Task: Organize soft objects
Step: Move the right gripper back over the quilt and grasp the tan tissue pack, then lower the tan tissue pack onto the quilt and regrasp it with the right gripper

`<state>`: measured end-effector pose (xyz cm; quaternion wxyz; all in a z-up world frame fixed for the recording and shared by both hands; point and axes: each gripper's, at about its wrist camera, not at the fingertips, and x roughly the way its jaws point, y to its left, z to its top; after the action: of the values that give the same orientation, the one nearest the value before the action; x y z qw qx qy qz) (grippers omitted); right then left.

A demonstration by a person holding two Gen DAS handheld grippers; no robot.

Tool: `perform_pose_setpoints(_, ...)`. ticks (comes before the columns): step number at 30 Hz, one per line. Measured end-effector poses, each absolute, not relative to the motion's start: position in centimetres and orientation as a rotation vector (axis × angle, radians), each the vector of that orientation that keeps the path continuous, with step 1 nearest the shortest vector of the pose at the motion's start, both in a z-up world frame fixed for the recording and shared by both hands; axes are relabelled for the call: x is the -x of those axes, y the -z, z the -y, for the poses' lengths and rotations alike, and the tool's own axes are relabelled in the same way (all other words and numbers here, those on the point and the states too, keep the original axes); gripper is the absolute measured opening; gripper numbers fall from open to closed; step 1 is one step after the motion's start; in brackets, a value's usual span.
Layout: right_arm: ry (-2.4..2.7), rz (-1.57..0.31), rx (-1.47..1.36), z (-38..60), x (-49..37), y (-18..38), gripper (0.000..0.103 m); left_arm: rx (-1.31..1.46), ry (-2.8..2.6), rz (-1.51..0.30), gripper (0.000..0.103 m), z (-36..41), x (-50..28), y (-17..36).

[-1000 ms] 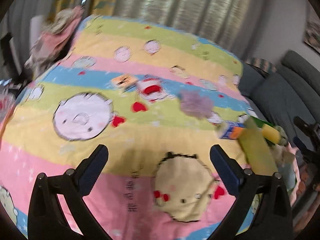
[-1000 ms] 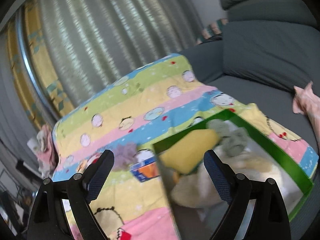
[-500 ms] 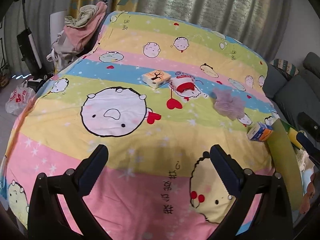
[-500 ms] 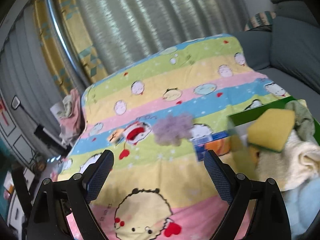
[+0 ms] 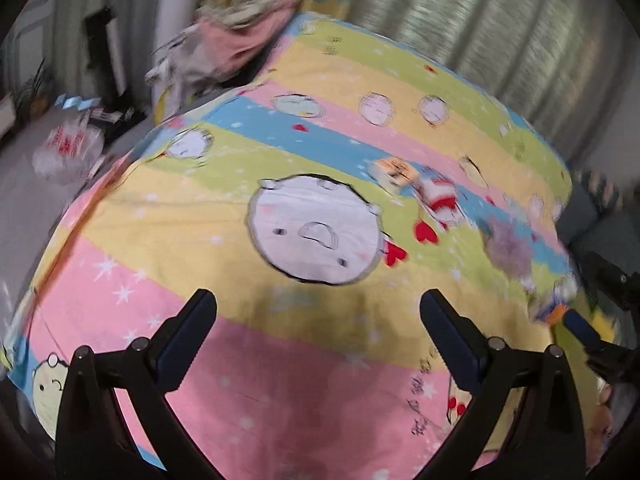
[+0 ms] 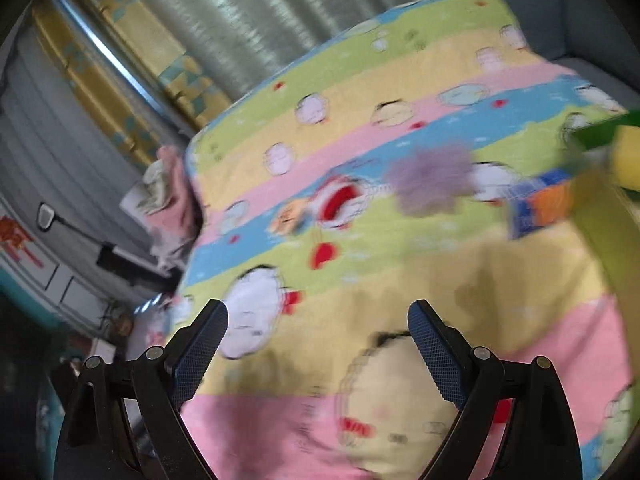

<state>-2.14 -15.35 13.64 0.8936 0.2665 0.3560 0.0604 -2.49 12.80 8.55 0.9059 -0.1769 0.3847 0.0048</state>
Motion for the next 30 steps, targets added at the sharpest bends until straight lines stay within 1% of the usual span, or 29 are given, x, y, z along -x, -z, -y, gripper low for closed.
perform_pose_setpoints(3,-0.15,-0.781,-0.511,11.5,-1.4,-14.3,0.093,0.38,-0.074,-0.807,0.102,-14.5,2.1,-8.3)
perform_pose_setpoints(7,-0.139,-0.856,-0.472,6.6,-8.8,-13.8,0.093,0.396,-0.082,-0.822,0.101,-15.6,1.7,-8.2)
perform_pose_setpoints(11,-0.146,-1.005,-0.369,1.9,-17.6,-10.7,0.093,0.443,-0.062,-0.819,0.101,-16.3,1.0,-8.5)
perform_pose_setpoints(13,-0.047,-1.037,-0.309,0.9,-21.2,-8.8,0.093,0.444,-0.048,-0.818,0.101,-16.3,0.6,-8.7)
perform_pose_setpoints(16,0.061,-1.048,-0.275,0.8,-24.8,-6.4,0.083,0.446,-0.054,-0.814,0.101,-16.2,0.1,-9.0)
perform_pose_setpoints(17,0.082,-1.05,-0.283,0.9,-25.5,-5.8,0.077,0.445,-0.054,-0.814,0.101,-16.2,-0.1,-9.0)
perform_pose_setpoints(18,0.091,-1.058,-0.291,1.0,-26.1,-5.1,0.072,0.443,-0.051,-0.814,0.101,-16.1,-0.2,-9.0)
perform_pose_setpoints(19,0.091,-1.069,-0.289,1.2,-26.5,-4.6,0.071,0.443,-0.048,-0.816,0.101,-16.0,-0.2,-9.0)
perform_pose_setpoints(20,0.094,-1.068,-0.262,1.0,-26.7,-4.3,0.067,0.439,-0.042,-0.819,0.101,-15.8,-0.3,-9.0)
perform_pose_setpoints(21,0.094,-1.038,-0.218,0.6,-26.5,-4.5,0.064,0.436,-0.039,-0.822,0.101,-15.8,-0.4,-9.0)
perform_pose_setpoints(23,0.086,-1.024,-0.155,0.1,-26.0,-4.5,0.062,0.425,-0.041,-0.822,0.101,-15.5,-0.3,-9.1)
perform_pose_setpoints(26,0.025,-1.024,-0.192,0.7,-24.4,-5.4,0.062,0.403,-0.036,-0.818,0.101,-14.8,0.0,-9.2)
perform_pose_setpoints(30,-0.111,-1.015,-0.155,1.6,-19.0,-8.4,0.062,0.387,-0.017,-0.822,0.101,-13.8,0.4,-9.2)
